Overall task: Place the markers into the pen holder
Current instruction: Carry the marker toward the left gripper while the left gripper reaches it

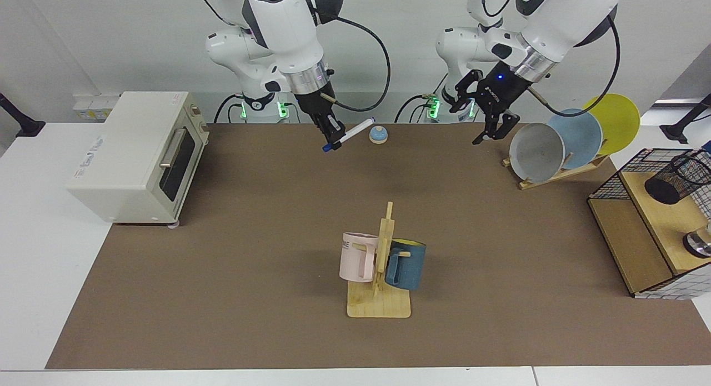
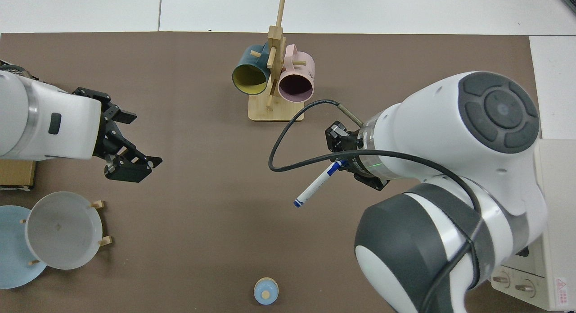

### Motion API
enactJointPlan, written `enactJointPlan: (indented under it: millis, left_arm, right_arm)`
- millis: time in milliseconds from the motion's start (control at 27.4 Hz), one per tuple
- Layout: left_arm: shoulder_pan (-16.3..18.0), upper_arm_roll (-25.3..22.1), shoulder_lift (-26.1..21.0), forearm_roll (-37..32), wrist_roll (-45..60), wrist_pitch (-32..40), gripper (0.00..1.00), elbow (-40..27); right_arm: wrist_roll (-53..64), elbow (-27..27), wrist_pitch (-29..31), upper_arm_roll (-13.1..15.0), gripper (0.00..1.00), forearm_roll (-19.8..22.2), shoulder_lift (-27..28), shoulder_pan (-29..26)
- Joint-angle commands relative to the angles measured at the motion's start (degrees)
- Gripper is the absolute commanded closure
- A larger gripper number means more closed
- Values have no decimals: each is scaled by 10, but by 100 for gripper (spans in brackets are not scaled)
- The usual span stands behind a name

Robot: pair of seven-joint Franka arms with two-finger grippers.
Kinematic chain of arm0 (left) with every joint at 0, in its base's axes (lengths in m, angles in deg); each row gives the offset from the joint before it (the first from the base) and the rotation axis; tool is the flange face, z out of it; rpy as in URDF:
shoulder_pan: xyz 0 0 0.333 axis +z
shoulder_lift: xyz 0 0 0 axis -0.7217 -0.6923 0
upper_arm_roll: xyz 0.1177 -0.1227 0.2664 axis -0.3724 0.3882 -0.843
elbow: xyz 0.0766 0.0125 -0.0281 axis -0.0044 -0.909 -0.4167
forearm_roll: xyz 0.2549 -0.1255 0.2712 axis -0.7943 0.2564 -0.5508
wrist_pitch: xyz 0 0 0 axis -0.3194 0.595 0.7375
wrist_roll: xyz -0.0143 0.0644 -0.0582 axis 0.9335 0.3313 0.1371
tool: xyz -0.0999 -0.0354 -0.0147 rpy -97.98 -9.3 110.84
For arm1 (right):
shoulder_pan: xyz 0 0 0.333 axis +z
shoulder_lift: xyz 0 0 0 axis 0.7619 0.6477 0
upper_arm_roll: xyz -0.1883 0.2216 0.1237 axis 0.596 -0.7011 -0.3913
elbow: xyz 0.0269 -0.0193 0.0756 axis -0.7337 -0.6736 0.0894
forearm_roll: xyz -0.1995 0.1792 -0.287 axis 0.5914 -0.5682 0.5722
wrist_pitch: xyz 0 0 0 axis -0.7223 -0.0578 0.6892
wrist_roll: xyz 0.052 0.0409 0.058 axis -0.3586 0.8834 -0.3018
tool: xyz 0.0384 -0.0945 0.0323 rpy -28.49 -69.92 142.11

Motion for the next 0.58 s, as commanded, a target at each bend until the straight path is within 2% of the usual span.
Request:
enactJointPlan:
  millis: [0,146,255,547]
  left_arm:
    - [-32,10,55,25,-10,-55,0,-71]
    - [-49,28,61,25,21,-61,0,-78]
    - [-49,61,64,25,67,-72,0,-81]
    - [-51,104,77,26,111,-124,0,-118]
  right_arm:
    - [-54,10,18,-8,100,-12,10,-2]
    - [-78,10,27,-8,100,-14,17,4]
    - [-85,10,27,-8,100,-14,19,32]
    - [-110,10,27,-8,100,-18,20,34]
